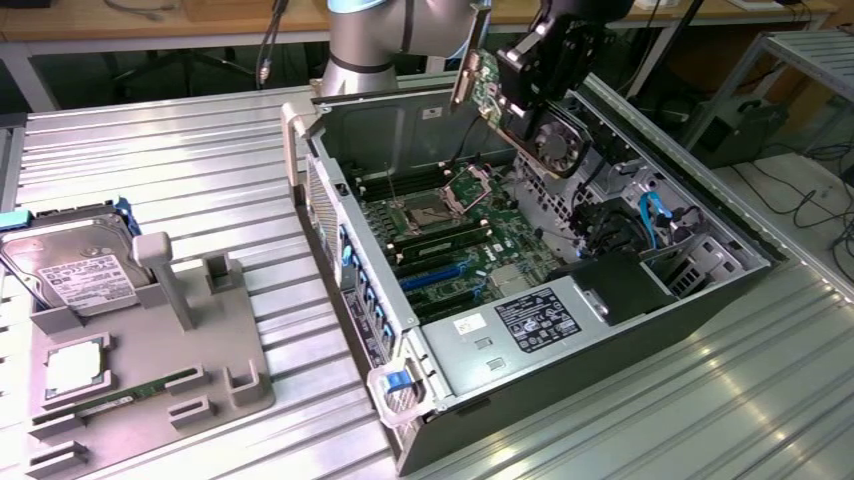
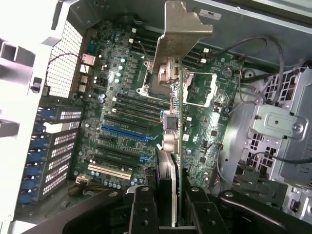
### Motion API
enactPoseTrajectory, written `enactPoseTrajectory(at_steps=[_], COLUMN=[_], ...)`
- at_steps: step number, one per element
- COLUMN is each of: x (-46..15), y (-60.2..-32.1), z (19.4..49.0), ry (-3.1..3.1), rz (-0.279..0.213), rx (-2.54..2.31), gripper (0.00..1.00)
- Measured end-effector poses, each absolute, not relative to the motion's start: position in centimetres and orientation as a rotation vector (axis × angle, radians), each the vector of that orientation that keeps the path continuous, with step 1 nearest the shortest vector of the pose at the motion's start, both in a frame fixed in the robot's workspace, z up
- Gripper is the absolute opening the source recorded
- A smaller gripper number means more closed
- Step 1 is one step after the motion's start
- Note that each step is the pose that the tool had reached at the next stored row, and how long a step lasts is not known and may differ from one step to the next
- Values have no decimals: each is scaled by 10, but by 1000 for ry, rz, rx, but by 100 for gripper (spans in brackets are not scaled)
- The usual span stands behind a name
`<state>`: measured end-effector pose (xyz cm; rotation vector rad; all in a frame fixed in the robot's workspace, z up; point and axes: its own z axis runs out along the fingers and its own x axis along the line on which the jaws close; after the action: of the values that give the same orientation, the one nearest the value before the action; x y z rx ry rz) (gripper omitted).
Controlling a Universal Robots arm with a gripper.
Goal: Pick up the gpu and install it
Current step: 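Insert the gpu into the slot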
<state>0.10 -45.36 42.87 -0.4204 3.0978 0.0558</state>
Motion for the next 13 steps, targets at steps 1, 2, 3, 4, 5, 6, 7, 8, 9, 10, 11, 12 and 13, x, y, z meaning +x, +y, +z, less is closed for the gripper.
enactPoseTrajectory(at_steps=[1, 2, 3, 4, 5, 6, 7, 8, 9, 10, 11, 12, 13], x=[1, 1, 1, 1, 1, 1, 1, 1, 1, 1, 1, 1, 1], y=[-454, -454, -454, -454, -454, -454, -454, -454, -454, -454, -454, -454, -454], z=[429, 429, 429, 429, 429, 429, 429, 429, 429, 429, 429, 429, 429], ry=[3096, 3094, 3092, 3089, 3087, 3085, 3082, 3079, 3076, 3074, 3071, 3067, 3063], rz=[56, 56, 56, 56, 56, 56, 57, 57, 57, 57, 57, 57, 57], rx=[-432, -450, -466, -485, -500, -513, -532, -548, -565, -581, -596, -616, -636], gripper=[28, 28, 28, 28, 28, 28, 28, 28, 28, 28, 28, 28, 28])
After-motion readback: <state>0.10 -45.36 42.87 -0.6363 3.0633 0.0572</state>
